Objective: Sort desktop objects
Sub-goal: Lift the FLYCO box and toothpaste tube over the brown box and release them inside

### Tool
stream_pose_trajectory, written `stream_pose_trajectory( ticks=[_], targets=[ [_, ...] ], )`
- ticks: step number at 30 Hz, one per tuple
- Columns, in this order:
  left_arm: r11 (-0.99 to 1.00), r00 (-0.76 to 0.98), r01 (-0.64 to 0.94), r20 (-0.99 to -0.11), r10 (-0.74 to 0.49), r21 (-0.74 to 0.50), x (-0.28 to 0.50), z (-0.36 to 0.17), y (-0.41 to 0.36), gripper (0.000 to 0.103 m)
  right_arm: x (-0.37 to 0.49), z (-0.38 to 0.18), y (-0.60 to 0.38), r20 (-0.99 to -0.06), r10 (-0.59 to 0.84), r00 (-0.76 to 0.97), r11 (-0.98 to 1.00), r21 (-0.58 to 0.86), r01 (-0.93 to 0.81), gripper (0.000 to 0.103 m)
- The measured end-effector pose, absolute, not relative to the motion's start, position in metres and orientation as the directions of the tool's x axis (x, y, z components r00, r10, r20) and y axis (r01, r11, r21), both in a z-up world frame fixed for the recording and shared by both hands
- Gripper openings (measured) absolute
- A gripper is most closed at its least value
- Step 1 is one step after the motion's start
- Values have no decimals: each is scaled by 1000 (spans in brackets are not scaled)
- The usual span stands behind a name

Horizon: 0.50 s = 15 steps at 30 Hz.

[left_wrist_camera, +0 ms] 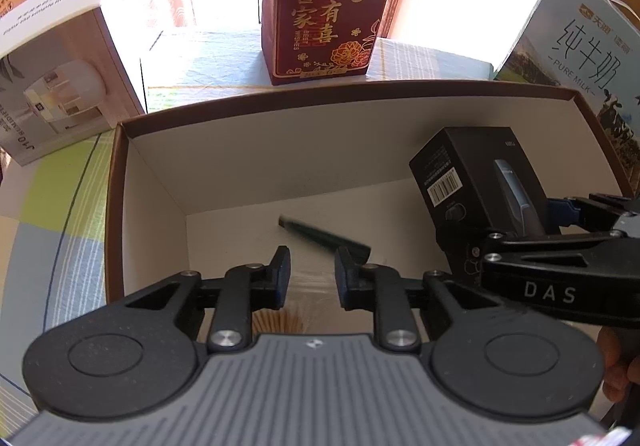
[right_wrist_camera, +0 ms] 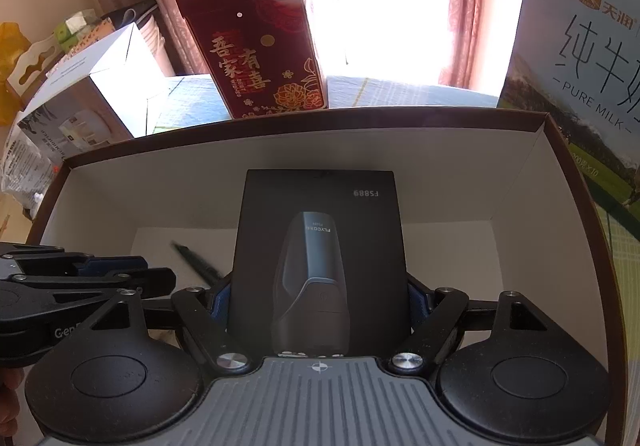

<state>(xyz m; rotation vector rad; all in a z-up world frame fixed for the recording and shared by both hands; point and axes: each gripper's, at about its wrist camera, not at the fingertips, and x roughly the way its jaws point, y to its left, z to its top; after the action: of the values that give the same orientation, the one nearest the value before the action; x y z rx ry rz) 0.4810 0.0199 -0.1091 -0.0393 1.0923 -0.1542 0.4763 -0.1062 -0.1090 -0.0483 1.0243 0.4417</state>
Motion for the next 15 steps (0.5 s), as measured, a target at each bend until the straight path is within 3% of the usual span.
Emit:
stream_pose_trajectory(
  ticks=[7,15],
  targets=[
    [989,454,120,-881,-133,-88,478,-106,19,26,478,-100,-111,-797,354,490,914,182,-364,78],
    [987,470,141,-872,-138,-80,464,-93,20,36,467,-87,-126,-790,362,494,911,189,-366,89]
  ],
)
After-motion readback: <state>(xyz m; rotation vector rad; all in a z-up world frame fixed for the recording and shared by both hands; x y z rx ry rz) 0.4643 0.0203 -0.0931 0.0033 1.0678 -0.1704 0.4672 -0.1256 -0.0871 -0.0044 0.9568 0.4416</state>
